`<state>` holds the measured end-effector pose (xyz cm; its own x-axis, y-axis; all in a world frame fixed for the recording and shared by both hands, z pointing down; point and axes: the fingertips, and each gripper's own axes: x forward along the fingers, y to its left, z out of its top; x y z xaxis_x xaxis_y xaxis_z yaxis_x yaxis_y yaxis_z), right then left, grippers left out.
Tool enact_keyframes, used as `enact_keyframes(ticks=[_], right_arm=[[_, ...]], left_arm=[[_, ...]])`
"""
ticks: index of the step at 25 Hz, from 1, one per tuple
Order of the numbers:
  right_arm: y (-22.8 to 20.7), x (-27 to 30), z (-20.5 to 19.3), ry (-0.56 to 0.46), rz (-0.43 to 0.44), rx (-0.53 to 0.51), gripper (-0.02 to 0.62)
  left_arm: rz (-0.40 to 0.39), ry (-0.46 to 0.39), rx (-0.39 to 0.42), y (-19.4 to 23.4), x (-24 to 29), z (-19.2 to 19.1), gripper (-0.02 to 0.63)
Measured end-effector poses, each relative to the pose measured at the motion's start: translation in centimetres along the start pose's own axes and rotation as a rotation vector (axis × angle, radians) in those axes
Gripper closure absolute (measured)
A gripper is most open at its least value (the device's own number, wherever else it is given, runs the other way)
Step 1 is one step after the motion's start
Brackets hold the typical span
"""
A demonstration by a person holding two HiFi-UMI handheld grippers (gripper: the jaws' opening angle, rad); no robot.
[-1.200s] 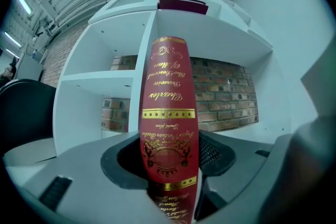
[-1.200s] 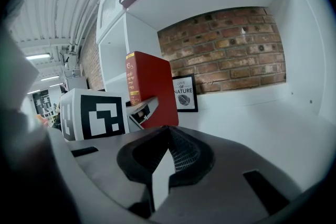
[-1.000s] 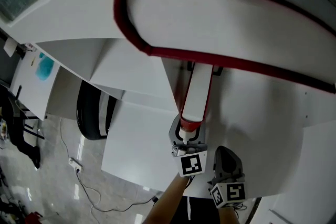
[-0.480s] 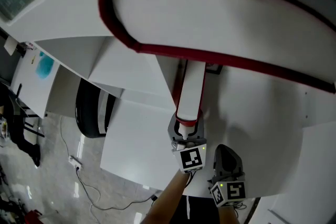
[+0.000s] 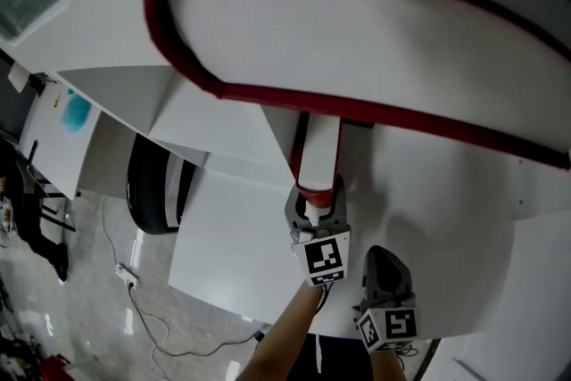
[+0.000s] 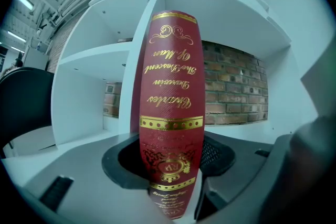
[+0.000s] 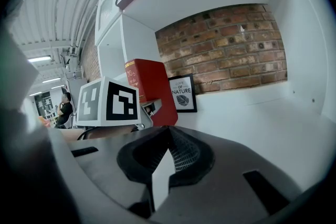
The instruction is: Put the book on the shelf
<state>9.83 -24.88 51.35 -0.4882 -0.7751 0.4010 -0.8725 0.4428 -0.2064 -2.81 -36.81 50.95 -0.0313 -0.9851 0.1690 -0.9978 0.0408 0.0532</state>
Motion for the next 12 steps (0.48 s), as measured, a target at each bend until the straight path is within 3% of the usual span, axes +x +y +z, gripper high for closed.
enact_keyframes(ticks=[12], right_arm=[[-1.1,1.0,0.1,0.001,-0.015,0.014,0.580]], left_arm=[[-0.029,0.002,0.001,-0.7,1.8,0.3,0.359]])
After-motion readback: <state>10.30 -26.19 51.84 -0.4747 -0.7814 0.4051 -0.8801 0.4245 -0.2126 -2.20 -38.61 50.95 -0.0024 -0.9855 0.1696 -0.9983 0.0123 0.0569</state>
